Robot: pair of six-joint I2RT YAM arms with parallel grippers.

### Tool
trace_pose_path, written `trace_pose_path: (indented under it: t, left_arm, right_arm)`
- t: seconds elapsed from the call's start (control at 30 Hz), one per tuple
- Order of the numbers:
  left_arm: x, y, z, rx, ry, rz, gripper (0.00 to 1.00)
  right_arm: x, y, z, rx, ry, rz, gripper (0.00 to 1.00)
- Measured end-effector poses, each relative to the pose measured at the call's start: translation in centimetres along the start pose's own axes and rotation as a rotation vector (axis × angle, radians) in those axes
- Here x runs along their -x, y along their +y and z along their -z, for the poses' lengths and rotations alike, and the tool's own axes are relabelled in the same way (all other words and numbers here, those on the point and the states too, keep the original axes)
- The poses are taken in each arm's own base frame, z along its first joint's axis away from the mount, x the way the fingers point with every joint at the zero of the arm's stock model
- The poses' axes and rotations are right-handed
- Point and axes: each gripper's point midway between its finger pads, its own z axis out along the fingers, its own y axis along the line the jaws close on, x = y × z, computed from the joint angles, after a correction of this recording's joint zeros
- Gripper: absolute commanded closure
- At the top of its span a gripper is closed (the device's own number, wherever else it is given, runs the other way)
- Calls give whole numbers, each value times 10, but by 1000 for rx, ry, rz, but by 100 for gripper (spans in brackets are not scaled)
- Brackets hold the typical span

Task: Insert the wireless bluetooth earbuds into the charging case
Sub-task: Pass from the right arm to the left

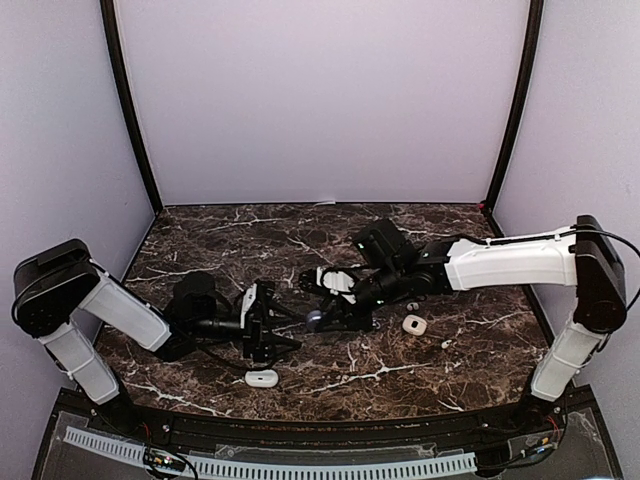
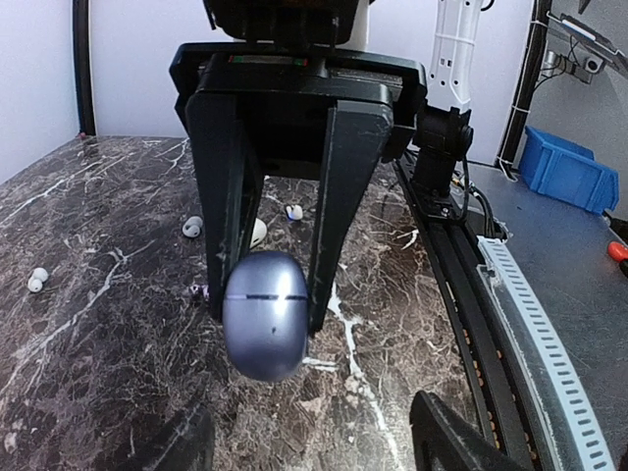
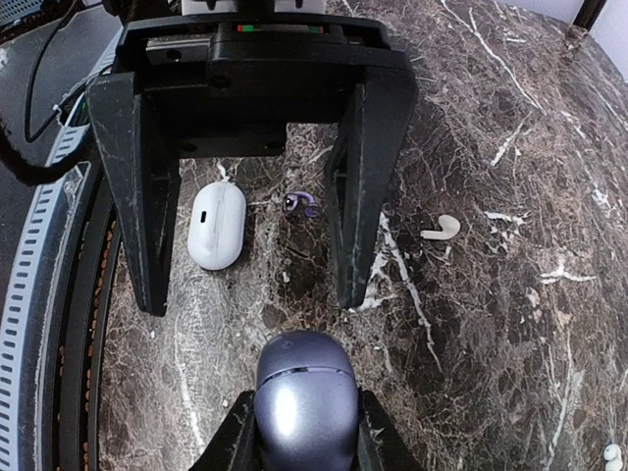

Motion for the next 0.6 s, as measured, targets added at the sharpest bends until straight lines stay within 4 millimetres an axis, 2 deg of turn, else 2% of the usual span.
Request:
trace_pose_path:
  t: [0.13,0.3,0.5,0.6]
  left_arm:
    - [-8,1,-3,-3,9,5,36]
    - [-6,2,-3,-1,0,-10,40]
    - [-5,3,-3,7,-5,-19,53]
    - [-5,3,-4,10,-5,-20,55]
  right_arm:
    - [-1,0,-9,15,23,4,75]
    - [3,2,-12,21,22,19,75]
    - [3,5,-17,32,22,21,75]
    - [7,5,-19,34,3,22,75]
